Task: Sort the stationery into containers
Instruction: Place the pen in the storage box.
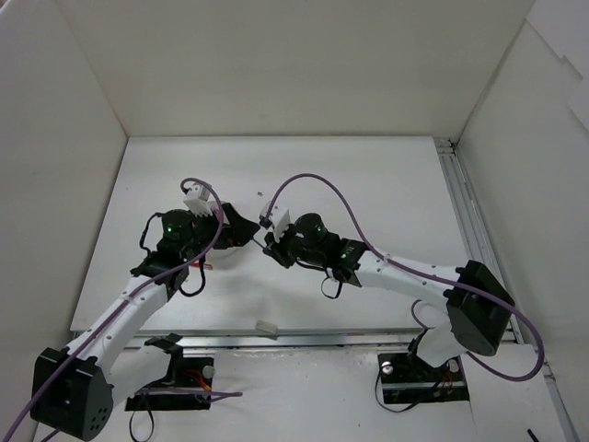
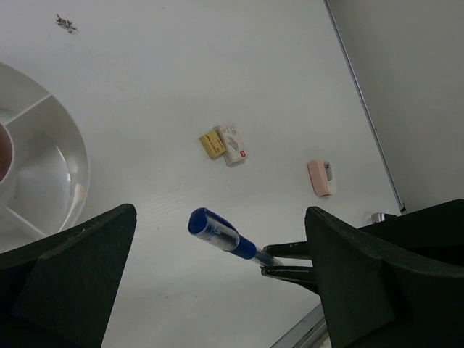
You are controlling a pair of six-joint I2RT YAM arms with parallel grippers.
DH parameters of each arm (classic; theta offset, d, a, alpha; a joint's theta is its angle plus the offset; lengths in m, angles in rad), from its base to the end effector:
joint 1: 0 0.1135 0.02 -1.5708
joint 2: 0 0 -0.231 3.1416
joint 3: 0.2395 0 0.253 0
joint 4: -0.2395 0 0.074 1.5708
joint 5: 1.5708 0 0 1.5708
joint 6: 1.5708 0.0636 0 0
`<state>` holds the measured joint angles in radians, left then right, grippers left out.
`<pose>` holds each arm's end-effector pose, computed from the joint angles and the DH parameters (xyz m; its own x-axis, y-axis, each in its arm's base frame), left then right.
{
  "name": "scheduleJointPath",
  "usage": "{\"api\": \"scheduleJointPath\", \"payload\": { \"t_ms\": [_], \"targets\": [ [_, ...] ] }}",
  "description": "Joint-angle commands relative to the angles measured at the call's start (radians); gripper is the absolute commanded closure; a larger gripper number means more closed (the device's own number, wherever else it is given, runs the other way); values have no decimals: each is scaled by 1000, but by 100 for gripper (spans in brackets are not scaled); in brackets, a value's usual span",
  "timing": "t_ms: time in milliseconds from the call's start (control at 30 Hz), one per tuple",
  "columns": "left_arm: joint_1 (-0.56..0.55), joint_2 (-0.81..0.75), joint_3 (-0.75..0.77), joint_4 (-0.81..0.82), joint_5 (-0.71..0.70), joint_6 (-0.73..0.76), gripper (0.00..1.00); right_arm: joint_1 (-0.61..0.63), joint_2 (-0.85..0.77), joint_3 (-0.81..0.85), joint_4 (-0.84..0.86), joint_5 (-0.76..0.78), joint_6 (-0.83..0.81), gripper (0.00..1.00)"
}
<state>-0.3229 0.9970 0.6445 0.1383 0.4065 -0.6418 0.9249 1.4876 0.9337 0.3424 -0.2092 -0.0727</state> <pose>0.2532 -0.1112 0.2508 -0.5553 -0.3940 -0.7324 0.4063 0.6399 -0.6523 0.2149 0.3071 0.2369 -0.0604 -0.1982 -0.9783 -0.9102 0.4134 -0.0275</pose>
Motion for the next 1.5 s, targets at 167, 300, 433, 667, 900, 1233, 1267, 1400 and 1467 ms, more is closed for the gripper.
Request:
{"api": "scheduleJointPath", "payload": {
  "t_ms": [167, 300, 433, 667, 900, 1233, 1267, 1400, 1467],
  "targets": [
    [-7, -8, 17, 150, 32, -53, 62, 23, -9, 37, 237, 60, 100, 100],
    [-7, -40, 7, 165, 18, -61, 93, 31, 10, 50, 236, 76, 97, 100],
    [-7, -76, -5, 175, -8, -44, 100, 40, 14, 51, 236, 90, 87, 96],
    [-7, -173, -2, 3, -275, 30, 100, 42, -21, 22, 230, 135, 82, 7],
    [37, -244, -69, -17, -656, 82, 100, 42, -99, -52, 202, 272, 48, 2],
    [85, -138, -111, 110, -706, 97, 100, 42, -159, -108, 124, 389, 31, 2],
    [85, -130, -115, 141, -707, 91, 100, 43, -161, -108, 121, 393, 28, 2],
    [85, -92, -146, 233, -724, 94, 100, 42, -167, -113, 104, 406, 27, 2],
    [85, -77, -131, 222, -742, 91, 100, 42, -167, -113, 101, 410, 27, 2]
  ]
}}
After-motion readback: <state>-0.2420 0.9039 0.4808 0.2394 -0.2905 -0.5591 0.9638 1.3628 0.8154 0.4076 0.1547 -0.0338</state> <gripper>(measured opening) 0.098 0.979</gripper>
